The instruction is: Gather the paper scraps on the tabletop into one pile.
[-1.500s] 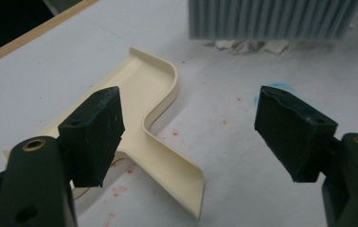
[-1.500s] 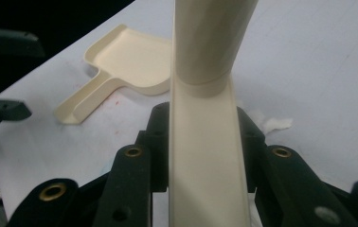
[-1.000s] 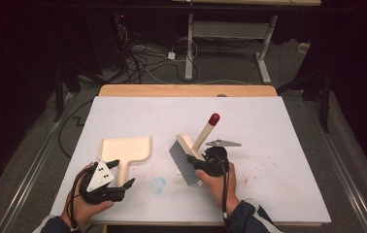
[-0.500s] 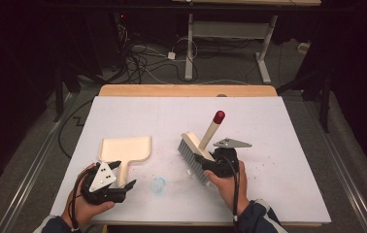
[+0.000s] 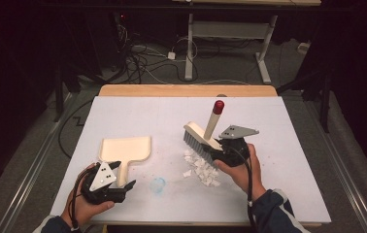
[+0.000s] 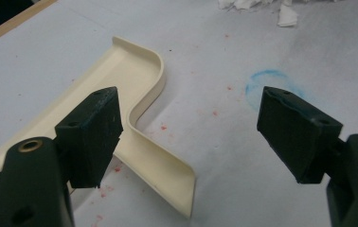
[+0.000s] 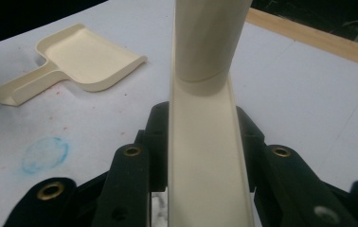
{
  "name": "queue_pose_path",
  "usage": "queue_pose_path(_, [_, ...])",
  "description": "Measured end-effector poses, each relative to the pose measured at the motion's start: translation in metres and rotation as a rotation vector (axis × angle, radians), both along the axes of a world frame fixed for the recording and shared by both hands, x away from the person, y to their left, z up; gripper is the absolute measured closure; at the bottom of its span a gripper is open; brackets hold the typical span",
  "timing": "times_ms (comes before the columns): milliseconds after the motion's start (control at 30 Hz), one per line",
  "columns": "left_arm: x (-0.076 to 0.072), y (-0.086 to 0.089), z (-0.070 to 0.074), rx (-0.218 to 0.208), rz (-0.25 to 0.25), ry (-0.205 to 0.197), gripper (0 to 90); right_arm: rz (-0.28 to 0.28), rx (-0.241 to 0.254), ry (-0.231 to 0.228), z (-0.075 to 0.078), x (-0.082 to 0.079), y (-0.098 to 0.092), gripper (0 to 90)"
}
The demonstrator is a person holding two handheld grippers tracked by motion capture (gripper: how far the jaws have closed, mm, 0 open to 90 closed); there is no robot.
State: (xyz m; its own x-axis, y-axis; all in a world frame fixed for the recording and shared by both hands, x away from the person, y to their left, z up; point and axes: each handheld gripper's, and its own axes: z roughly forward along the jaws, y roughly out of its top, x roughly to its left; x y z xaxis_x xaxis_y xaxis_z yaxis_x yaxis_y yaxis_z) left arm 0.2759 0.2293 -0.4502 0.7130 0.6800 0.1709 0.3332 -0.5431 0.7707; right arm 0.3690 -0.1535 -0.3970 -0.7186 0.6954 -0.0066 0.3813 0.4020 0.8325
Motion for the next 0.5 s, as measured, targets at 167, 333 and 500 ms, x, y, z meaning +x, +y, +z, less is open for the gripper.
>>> queue_pose_path(167, [0.001,-0.001,-0.001,0.011,0.0,0.005,22.3,0.084,-0.08,-0.076,-0.004,0.026,-0.007,66.6])
queue_pose_path(333, [0.003,-0.003,-0.002,0.022,0.005,0.008,22.3,0.169,-0.137,-0.157,-0.016,0.052,-0.004,66.6])
queue_pose_path(500, [0.004,-0.001,-0.004,0.02,0.014,0.014,22.3,0.235,-0.151,-0.185,-0.029,0.065,0.005,66.7])
